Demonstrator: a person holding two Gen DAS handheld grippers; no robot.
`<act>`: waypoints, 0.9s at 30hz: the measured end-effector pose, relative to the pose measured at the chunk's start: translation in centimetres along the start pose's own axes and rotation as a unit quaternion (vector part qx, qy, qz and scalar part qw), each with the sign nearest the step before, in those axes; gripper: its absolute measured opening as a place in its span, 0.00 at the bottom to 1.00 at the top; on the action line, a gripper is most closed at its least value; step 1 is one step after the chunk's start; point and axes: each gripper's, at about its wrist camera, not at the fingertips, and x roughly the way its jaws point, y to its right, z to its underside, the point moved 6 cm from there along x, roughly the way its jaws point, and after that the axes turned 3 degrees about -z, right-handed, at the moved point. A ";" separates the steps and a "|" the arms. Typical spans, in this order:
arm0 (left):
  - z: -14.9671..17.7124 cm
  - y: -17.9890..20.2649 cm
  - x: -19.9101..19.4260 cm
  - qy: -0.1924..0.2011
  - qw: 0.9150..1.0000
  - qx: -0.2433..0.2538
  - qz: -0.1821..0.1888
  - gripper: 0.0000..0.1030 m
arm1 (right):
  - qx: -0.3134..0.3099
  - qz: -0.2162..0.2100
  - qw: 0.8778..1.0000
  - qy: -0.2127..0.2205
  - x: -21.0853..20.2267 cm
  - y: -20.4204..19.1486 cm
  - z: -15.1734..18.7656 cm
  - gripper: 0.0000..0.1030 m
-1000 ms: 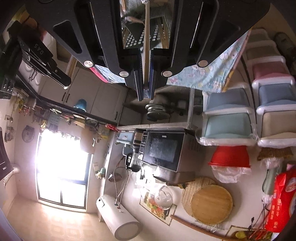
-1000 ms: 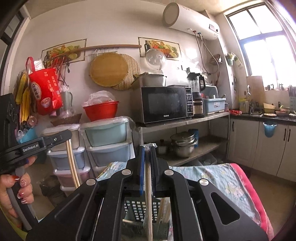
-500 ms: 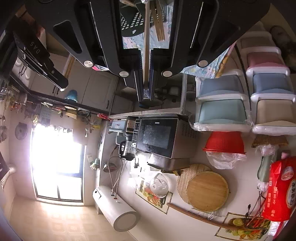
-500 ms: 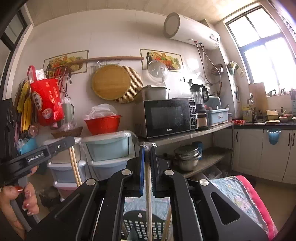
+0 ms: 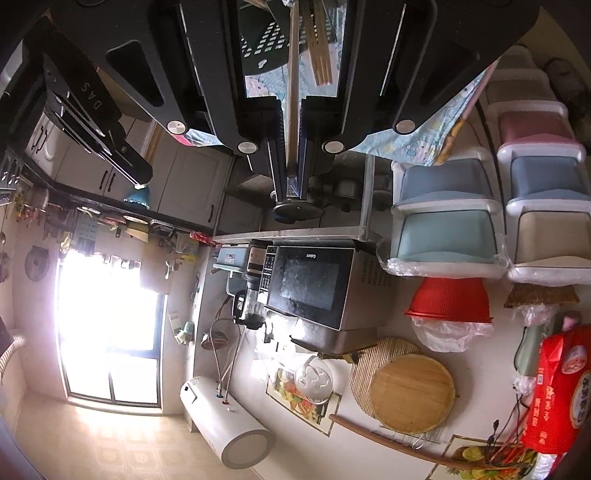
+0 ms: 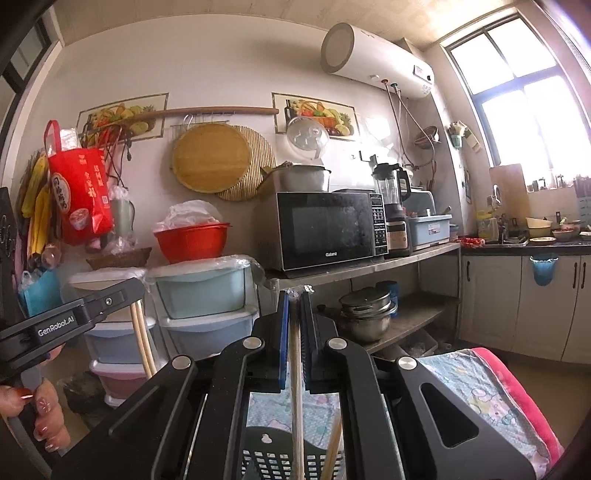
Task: Organize utensils
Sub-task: 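Lower the chopsticks into the caddy and open the right tool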
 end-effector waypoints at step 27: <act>6.7 -0.9 1.7 -0.076 0.997 0.009 0.011 0.24 | 0.024 0.016 0.998 -0.064 -0.5 1.8 5.4 0.21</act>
